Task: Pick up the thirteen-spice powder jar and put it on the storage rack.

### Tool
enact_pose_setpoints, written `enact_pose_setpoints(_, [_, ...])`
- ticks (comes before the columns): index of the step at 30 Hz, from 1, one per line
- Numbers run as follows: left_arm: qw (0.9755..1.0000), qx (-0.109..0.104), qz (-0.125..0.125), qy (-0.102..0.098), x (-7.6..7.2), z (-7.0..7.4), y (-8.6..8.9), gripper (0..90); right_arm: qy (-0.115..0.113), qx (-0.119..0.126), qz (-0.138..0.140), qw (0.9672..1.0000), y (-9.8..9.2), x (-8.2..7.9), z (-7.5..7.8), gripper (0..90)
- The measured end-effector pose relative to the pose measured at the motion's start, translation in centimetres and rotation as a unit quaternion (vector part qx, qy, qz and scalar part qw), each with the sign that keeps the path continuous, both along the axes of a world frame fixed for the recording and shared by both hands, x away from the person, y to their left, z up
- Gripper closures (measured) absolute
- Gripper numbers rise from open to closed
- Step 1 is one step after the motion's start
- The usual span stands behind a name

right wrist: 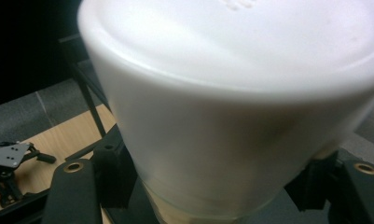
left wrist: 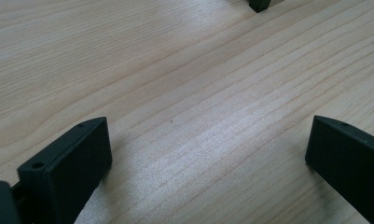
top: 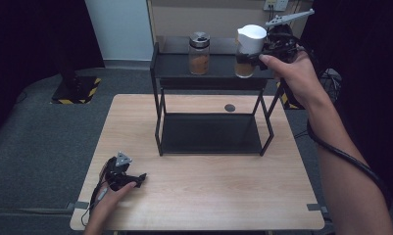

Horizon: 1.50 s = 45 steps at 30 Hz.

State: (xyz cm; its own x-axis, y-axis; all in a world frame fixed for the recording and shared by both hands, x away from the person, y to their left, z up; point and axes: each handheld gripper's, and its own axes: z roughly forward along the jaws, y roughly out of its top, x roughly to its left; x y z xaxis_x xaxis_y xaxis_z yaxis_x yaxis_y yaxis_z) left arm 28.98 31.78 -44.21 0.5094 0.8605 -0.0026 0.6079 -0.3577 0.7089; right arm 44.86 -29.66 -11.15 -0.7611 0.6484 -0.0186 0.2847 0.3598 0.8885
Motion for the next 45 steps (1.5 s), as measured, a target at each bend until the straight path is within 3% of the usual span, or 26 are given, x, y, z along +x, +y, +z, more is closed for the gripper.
enact_pose_setpoints(20, [1.0, 0.0, -0.006, 0.0, 0.3, 0.0, 0.1, 0.0, 0.018, -0.011, -0.012, 0.9997, 1.4, 3.4, -0.9, 31.4])
enact_pose_setpoints(45, [1.0, 0.0, -0.009, 0.001, 0.4, 0.0, 0.2, 0.0, 0.013, -0.017, -0.017, 0.9996, 1.9, 3.4, -1.2, 30.8])
